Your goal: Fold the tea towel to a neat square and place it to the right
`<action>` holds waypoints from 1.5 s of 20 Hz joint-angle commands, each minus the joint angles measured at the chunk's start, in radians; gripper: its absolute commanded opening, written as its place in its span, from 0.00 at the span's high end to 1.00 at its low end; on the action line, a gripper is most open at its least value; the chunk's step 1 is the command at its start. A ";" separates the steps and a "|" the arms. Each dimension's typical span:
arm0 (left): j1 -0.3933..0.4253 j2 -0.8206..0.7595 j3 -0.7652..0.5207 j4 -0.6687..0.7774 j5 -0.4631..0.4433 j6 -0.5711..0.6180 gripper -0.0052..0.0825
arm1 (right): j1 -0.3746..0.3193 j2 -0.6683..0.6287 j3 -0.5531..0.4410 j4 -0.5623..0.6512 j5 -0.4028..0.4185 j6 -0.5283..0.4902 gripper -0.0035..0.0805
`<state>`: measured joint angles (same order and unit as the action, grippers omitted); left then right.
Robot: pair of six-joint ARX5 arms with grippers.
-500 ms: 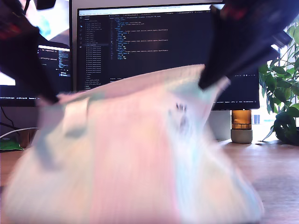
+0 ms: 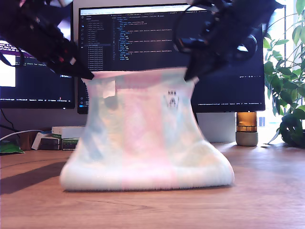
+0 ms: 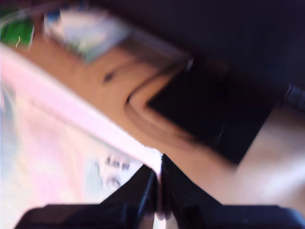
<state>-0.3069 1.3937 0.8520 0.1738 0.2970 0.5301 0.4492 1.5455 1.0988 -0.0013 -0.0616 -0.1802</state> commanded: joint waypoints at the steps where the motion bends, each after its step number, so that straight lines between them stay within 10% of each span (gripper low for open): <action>1: 0.024 0.052 0.051 0.047 0.008 0.012 0.97 | -0.020 0.060 0.097 0.010 -0.003 -0.005 0.97; 6: 0.075 0.171 0.378 0.068 -0.001 0.092 0.97 | -0.059 0.193 0.440 0.014 -0.006 -0.037 0.97; 12: 0.109 0.186 0.777 -0.296 0.034 0.004 0.97 | -0.076 0.209 0.803 -0.246 -0.029 -0.025 0.97; 24: 0.107 0.183 0.782 -1.049 0.280 0.027 0.97 | -0.011 0.207 0.824 -0.856 -0.229 -0.066 0.97; 30: 0.084 0.183 0.760 -1.157 0.355 0.041 0.97 | 0.009 0.207 0.814 -1.059 -0.280 -0.108 0.97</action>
<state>-0.2165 1.5799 1.6428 -0.9874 0.6392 0.5610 0.4522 1.7638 1.9335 -1.0576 -0.3344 -0.2863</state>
